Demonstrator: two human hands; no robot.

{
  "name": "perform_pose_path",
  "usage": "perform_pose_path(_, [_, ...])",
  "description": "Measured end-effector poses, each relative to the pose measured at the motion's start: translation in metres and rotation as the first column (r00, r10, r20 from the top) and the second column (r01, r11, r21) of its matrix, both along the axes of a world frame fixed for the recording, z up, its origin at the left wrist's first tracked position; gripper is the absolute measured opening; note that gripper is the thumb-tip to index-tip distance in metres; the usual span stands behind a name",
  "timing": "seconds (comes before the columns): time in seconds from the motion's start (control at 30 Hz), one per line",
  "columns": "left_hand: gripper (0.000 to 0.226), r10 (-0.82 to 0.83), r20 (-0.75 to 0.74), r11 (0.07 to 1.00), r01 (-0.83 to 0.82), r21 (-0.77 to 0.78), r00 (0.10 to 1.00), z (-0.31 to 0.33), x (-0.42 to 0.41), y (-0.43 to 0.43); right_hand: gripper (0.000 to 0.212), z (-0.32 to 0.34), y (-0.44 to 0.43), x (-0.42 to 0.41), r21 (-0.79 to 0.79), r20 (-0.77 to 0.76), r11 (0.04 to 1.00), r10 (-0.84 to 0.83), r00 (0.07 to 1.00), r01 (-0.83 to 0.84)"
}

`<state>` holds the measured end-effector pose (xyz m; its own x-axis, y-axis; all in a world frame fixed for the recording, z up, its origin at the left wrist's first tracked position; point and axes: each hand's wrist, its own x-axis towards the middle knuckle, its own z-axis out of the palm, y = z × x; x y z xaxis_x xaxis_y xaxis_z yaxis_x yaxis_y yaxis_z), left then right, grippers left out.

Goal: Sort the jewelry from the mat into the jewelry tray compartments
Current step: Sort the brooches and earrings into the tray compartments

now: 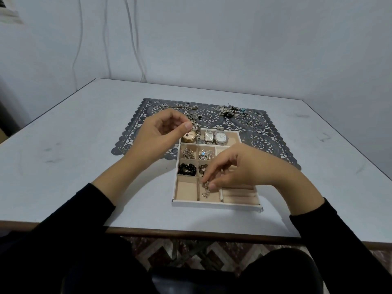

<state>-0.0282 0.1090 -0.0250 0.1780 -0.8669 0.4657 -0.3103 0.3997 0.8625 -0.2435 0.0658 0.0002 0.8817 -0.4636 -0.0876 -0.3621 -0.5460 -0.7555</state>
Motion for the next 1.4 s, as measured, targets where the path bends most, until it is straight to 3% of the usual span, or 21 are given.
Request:
perform_pose_path(0.27, [0.004,-0.010,0.016,1.000,0.010,-0.003,1.000,0.000,-0.002,-0.001,0.018,0.000,0.004,0.007,-0.181,-0.142,0.983,0.001,0.990,-0.027])
perform_pose_path(0.8, [0.003,-0.027,0.059,1.000,0.027,-0.003,0.998,-0.003,-0.001,-0.001,0.024,0.008,0.009,0.015,-0.274,-0.330,0.959,-0.025,0.944,-0.071])
perform_pose_path(0.93, [0.004,-0.029,0.059,1.000,0.029,-0.004,0.998,-0.003,-0.001,-0.001,0.022,0.008,0.005,0.007,-0.229,-0.237,0.973,-0.031,0.971,-0.025])
perform_pose_path(1.03, [0.003,-0.028,0.071,1.000,0.028,0.006,0.997,-0.005,0.000,-0.002,0.023,0.008,-0.002,-0.006,-0.062,-0.016,0.997,-0.037,0.999,0.036])
perform_pose_path(1.13, [0.002,-0.048,0.061,0.999,0.048,0.001,0.997,-0.005,0.000,-0.003,0.025,0.003,-0.012,-0.017,0.043,0.233,0.980,-0.200,0.952,0.195])
perform_pose_path(1.2, [0.003,-0.060,0.052,0.998,0.060,0.003,0.997,-0.005,-0.002,-0.003,0.022,-0.003,-0.022,-0.023,0.071,0.317,0.936,-0.348,0.882,0.344])
perform_pose_path(1.3, [0.003,-0.078,0.052,0.997,0.078,0.009,0.996,-0.005,-0.004,-0.002,0.020,-0.019,-0.041,-0.031,0.001,0.375,0.832,-0.515,0.771,0.555])
perform_pose_path(1.4, [0.002,-0.088,0.054,0.996,0.087,0.016,0.995,-0.005,-0.005,-0.001,0.022,-0.038,-0.053,-0.034,-0.177,0.398,0.695,-0.597,0.697,0.697])
